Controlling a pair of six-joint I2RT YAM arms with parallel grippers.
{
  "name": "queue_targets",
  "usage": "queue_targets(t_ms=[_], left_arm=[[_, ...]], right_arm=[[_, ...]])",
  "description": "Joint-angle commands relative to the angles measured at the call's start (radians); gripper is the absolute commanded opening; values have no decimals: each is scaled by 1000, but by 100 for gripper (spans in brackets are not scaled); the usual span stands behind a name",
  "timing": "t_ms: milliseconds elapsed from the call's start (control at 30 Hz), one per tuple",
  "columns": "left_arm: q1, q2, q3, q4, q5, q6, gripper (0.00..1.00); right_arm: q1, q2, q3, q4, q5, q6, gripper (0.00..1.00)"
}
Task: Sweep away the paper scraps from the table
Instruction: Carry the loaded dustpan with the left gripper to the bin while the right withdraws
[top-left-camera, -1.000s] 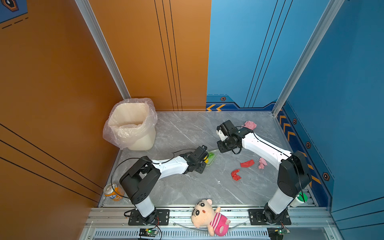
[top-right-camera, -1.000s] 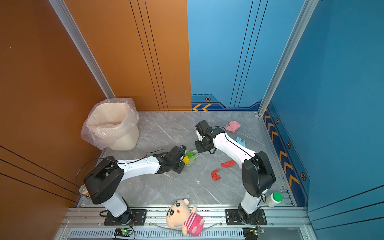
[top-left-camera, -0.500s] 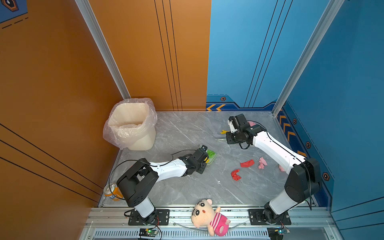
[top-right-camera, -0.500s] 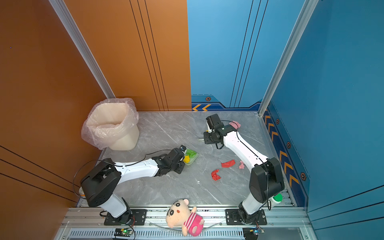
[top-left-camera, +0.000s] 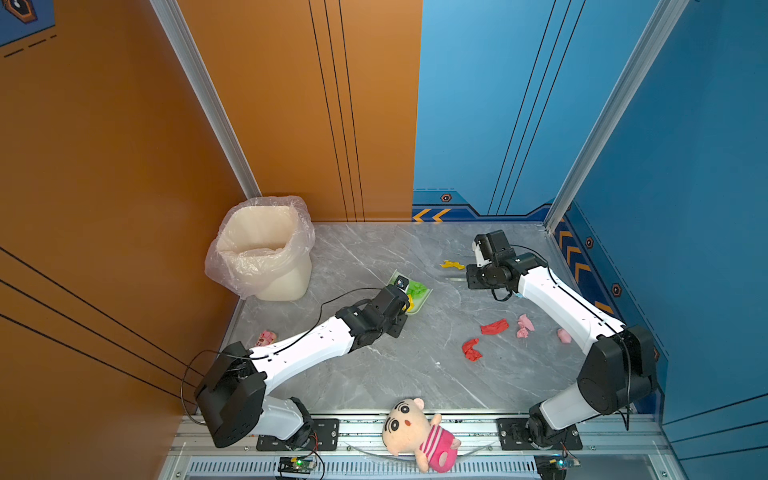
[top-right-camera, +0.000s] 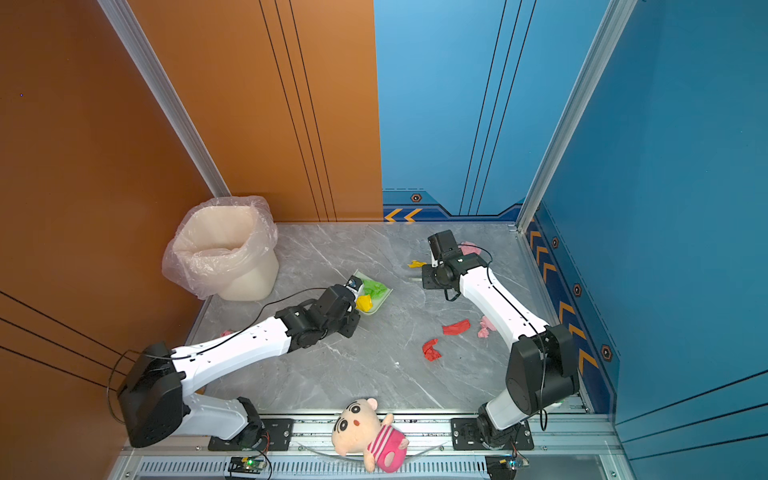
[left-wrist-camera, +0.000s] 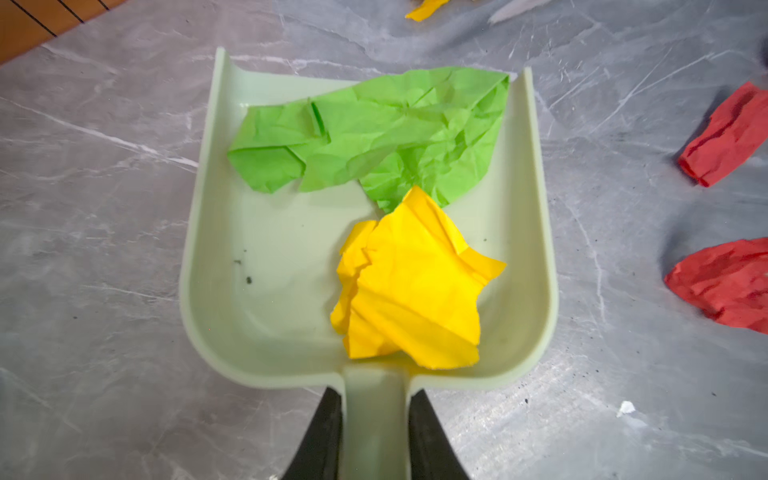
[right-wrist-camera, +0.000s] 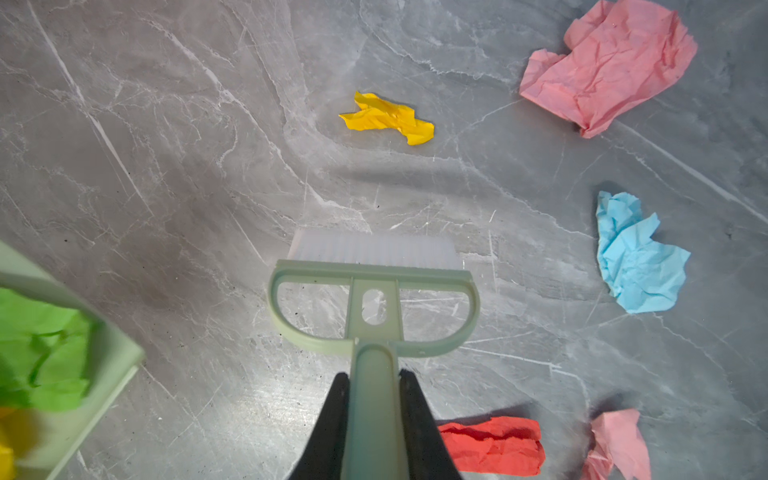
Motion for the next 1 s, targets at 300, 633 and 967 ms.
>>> queue_targets(t_ms=[300,633,967], left_arm=[[122,-214,164,-242,-14,71,16],[311,-307,286,-349,2,137,17],[545,-287,400,-408,87,168,18]], right_arm=[[-5,-5,-1,19,-5,24,0],[5,5,-8,20,-15,31,0],[15,9,-6,18,-13,34,0]])
